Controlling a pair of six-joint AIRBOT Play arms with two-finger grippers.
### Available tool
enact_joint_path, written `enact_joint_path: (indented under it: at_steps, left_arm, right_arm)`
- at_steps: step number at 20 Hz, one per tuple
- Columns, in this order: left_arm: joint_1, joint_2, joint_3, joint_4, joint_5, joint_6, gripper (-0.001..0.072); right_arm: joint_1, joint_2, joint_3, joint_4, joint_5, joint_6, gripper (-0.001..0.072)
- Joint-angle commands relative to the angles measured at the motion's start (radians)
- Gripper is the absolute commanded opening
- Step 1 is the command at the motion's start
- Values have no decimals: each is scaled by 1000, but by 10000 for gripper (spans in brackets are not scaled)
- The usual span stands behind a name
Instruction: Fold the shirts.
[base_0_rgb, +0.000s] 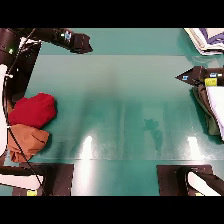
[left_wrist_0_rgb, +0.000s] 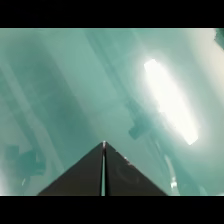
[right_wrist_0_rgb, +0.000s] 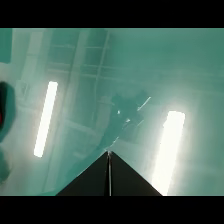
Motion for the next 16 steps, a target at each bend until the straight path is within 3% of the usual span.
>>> enact_joint_path:
  at_steps: [1,7,12,16]
  left_arm:
    - [19,6,0,2,49,-13,24]
    - [293,135,-64,202,-200,-7,24]
    - [573,329,-401,250,-183,-6,25]
    - [662,358,-699,296,-170,-6,27]
  right_arm:
    - [1,0,0,0,0,0,21]
    - [1,2,0,1,1,0,21]
    - [1,2,0,0,-18,0,21]
    - [1,2,0,0,-50,0,21]
